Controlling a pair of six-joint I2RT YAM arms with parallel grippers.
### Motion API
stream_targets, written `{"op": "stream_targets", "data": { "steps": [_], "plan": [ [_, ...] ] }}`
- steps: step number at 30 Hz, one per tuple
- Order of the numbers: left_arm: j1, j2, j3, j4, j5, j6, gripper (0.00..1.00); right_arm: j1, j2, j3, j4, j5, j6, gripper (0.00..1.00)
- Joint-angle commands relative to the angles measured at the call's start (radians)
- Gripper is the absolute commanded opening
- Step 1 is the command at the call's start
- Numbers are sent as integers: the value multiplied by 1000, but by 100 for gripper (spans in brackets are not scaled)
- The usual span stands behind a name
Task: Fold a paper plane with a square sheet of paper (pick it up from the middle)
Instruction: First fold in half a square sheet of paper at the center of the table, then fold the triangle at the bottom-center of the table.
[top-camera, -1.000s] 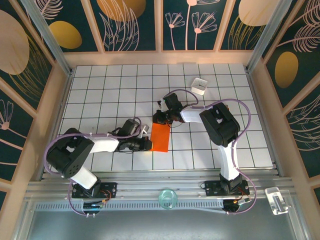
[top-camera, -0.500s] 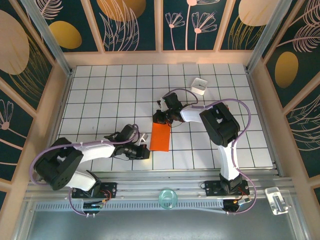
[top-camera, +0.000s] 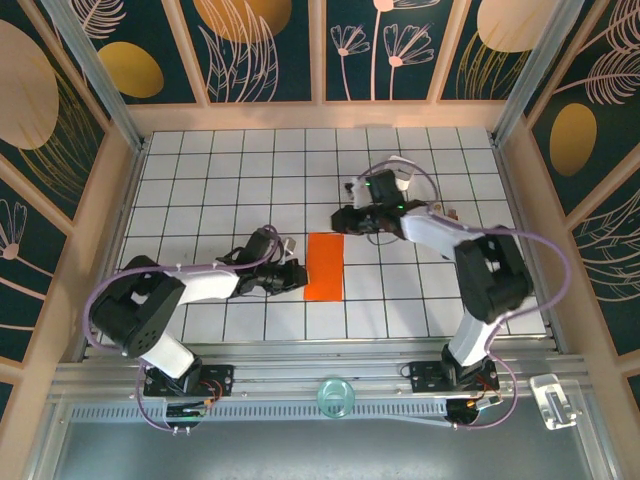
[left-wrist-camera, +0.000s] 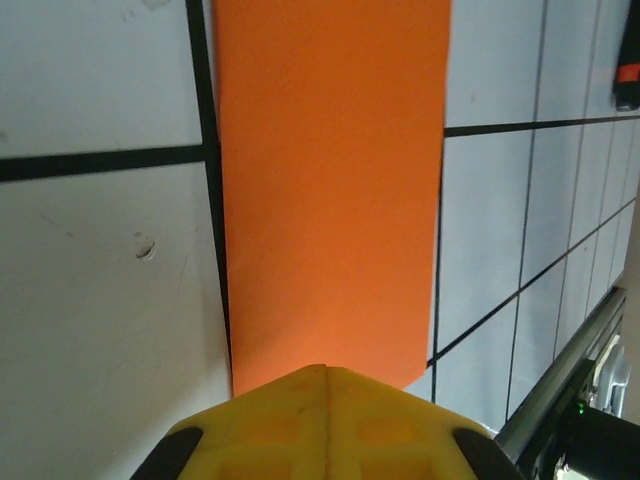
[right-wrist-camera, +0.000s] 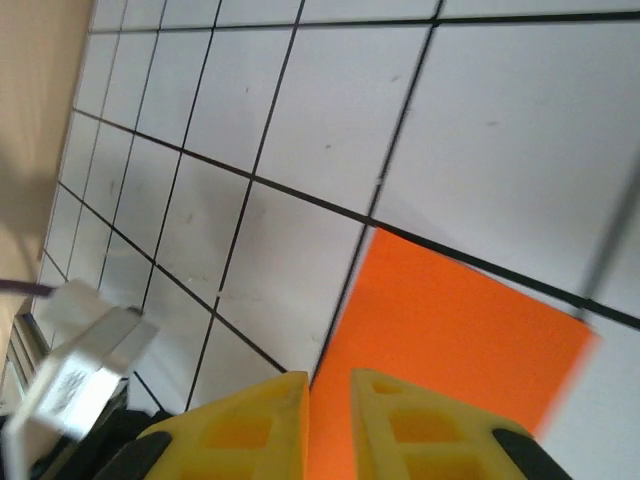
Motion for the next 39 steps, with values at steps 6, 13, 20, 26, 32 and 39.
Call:
{"op": "stream_targets", "data": {
  "steps": [6,13,20,26,32,39],
  "plan": [
    [-96,38,-49,107,8,-104,7,-64,-136,-166,-71,67,6,19],
    [-110,-83,-22,183,17,-142,23,-49,-207,-234,-72,95,33,21],
    [67,63,169,-17,-68,13,8,22,-295,-332,-14,168,120,25],
    [72,236,321,-95,-55,106,2,77,-312,-372,11,204,169,27],
    [90,293,354,-126,-62,138,0,126,-306,-419,47,196,212,29],
    [93,314,317,-108,-54,136,0,194,-286,-450,112,176,281,30]
  ]
}}
